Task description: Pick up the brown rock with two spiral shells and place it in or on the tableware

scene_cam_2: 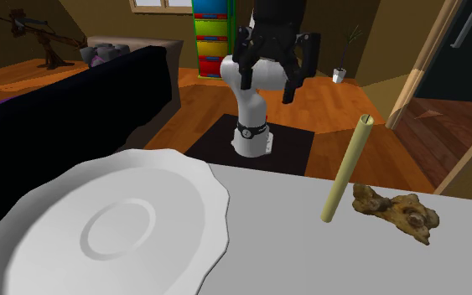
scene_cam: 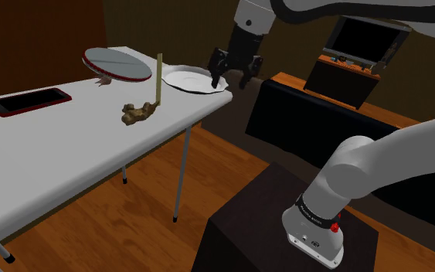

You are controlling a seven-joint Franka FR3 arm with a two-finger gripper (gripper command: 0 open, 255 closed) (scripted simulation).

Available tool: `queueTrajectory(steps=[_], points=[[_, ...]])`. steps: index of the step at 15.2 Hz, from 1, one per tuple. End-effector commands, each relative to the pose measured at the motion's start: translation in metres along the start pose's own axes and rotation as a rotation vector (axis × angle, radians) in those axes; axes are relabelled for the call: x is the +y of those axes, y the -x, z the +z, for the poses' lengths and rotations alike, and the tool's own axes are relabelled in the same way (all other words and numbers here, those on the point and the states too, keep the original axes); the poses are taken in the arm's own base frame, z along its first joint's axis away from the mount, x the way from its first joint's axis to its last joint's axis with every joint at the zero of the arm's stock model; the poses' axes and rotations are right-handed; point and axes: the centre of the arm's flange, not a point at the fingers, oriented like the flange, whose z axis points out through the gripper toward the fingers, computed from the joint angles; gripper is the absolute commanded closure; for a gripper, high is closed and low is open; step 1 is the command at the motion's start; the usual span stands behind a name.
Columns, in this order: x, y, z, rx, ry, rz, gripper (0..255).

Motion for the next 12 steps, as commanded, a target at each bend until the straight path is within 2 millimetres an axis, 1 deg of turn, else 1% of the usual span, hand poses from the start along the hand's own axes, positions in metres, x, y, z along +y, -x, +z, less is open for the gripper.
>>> queueTrajectory(steps=[1,6,12], points=[[-0.028,0.000,0.003,0.006,-0.009,0.038,0],[-0.091,-0.002,0.008,0.023,-0.026,0.126,0],[-0.166,-0.012,0.013,0.042,-0.047,0.231,0]])
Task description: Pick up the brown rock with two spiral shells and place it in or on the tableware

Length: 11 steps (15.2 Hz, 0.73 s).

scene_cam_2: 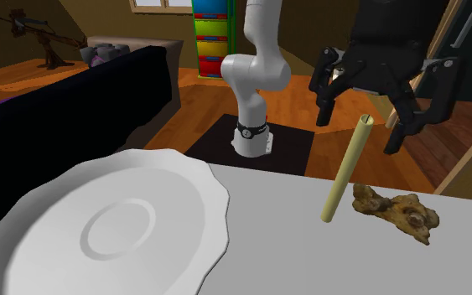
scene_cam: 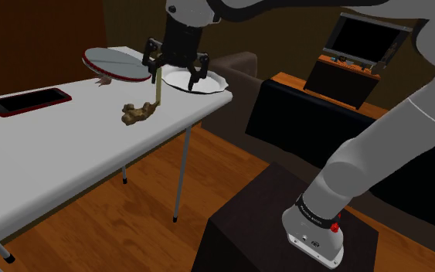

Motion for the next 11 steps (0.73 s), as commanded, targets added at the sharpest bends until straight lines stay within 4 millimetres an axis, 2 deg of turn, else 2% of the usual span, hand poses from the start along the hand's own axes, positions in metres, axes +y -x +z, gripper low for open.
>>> queueTrajectory(steps=[1,6,7,11], points=[[-0.025,-0.001,0.003,0.006,-0.008,0.041,0],[-0.088,-0.003,0.008,0.022,-0.025,0.129,0],[-0.093,-0.004,0.008,0.024,-0.027,0.136,0],[-0.094,-0.004,0.029,0.024,-0.027,0.136,0]])
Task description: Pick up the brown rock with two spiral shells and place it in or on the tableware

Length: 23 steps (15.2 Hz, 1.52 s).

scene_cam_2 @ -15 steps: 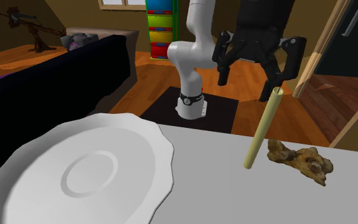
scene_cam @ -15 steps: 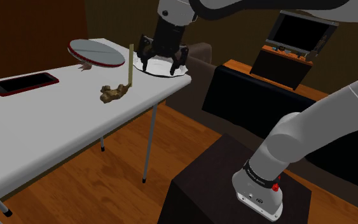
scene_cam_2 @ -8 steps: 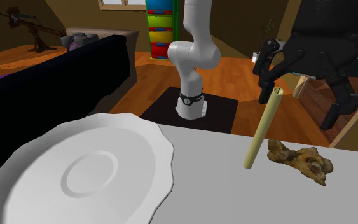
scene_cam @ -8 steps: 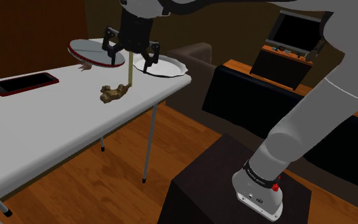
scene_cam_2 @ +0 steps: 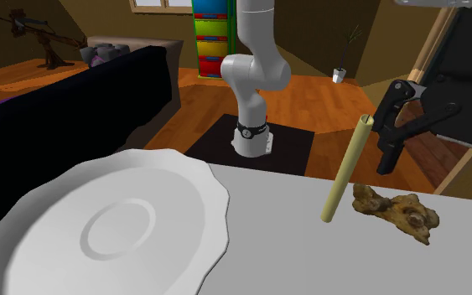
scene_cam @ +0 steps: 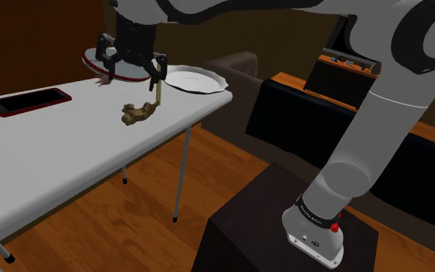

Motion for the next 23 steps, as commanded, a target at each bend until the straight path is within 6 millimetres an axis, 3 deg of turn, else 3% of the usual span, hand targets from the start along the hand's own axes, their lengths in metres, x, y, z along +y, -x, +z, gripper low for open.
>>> queueTrajectory(steps=[1,3,11,12,21,22,23], points=[[-0.001,0.000,0.011,0.000,-0.001,0.001,0],[-0.001,0.000,0.024,0.000,-0.001,0.001,0],[-0.001,0.000,0.024,0.000,-0.001,0.001,0],[-0.001,0.000,0.024,0.000,-0.001,0.001,255],[-0.001,0.000,0.024,0.000,-0.001,0.001,255],[-0.001,0.000,0.024,0.000,-0.001,0.001,0],[0.005,0.013,0.023,0.006,-0.003,0.003,0]])
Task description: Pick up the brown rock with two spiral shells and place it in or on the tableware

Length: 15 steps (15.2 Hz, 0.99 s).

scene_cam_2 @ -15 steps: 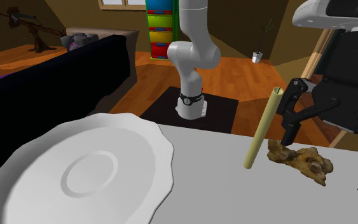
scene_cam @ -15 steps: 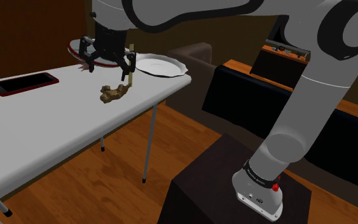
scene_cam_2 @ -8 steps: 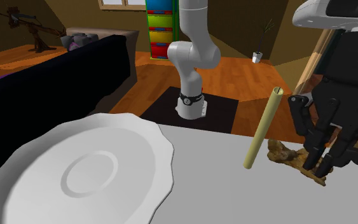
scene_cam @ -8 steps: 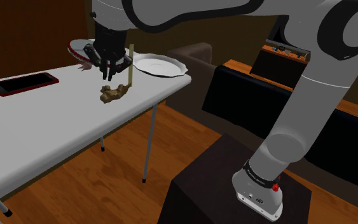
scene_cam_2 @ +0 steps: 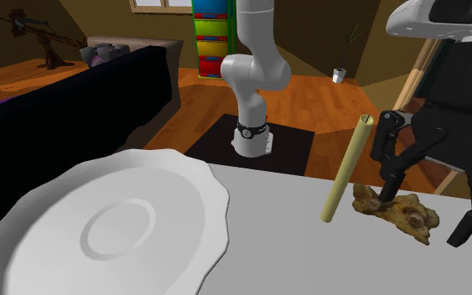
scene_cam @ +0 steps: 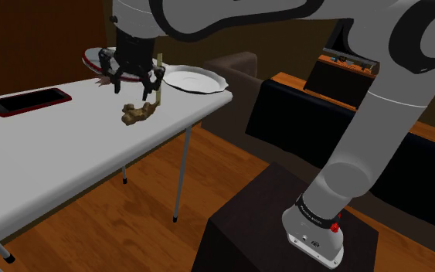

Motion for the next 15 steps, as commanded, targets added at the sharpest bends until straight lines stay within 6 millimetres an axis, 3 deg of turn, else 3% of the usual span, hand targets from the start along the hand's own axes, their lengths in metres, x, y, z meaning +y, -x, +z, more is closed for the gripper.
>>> queueTrajectory(steps=[1,4,11,15], points=[[0.008,0.021,-0.002,0.009,-0.004,0.002,0],[0.023,0.055,-0.005,0.025,-0.010,0.007,0],[0.023,0.055,0.032,0.025,-0.010,0.007,0],[0.023,0.054,0.035,0.025,-0.010,0.007,0]])
